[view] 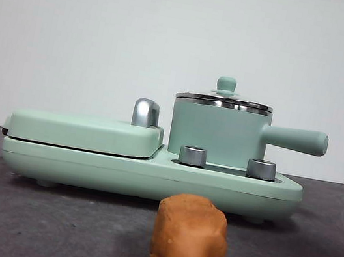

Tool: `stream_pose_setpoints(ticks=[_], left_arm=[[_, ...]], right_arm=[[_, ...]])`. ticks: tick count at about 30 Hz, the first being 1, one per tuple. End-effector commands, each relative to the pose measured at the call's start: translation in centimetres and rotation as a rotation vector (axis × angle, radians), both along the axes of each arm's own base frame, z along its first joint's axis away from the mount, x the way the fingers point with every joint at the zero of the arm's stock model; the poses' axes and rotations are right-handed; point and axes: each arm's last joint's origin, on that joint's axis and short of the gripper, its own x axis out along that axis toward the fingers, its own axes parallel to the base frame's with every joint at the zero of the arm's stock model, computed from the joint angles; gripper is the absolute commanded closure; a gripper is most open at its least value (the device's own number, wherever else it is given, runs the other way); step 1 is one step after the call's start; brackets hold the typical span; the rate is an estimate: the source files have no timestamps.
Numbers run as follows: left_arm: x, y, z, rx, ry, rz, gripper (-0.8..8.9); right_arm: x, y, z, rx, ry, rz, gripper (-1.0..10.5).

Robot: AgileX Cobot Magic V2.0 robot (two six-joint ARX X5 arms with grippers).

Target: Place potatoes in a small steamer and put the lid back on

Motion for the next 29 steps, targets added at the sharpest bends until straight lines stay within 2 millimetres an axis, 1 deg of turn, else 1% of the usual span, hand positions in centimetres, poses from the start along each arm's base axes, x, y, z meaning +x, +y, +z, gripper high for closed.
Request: stream_pose_setpoints(ticks=[1,3,5,10,14,16,20,23,26,29], left_arm=[[-0.6,-0.2,3.0,-0.023,-0.026,-0.054,7.97],[-0.8,-0.3,4.5,-0.027,-0.012,-0.091,7.97],[-1.1,-0.5,6.5,-0.031,0.005,-0.140,7.96],[-1.5,-0.8,11.1,0.012,0.029,-0.265,7.95],[-1.2,-1.1,14.3,0.072,0.024,-0.376,7.89],[-0.9,-1.2,15.6,0.085,0.027,-0.430,7.86],[0.0,-1.4,17.4,0.091,0.038,-0.500,7.86],[0.6,-1.6,18.1,0.083,0.038,-0.535,7.86],[0.9,-1.8,18.3,0.081,0.047,-0.548,7.85],[1.0,-1.9,18.3,0.079,0.051,-0.563,7.81]], right_arm=[[-0.7,0.1,2.9,0.081,-0.006,0.038,9.3],[-1.1,0.3,4.5,0.087,0.001,0.092,9.3],[-1.6,0.5,6.5,0.095,0.029,0.162,9.3],[-2.5,0.8,10.4,0.059,0.094,0.292,9.3],[-2.8,1.0,13.2,0.000,0.079,0.404,9.3],[-2.8,1.1,14.4,-0.022,0.079,0.439,9.3],[-2.6,1.2,16.4,-0.091,0.065,0.490,9.3],[-2.5,1.2,17.4,-0.127,0.045,0.521,9.3],[-2.3,1.2,17.8,-0.130,0.044,0.522,9.3],[-2.3,1.2,17.7,-0.126,0.056,0.523,9.3]])
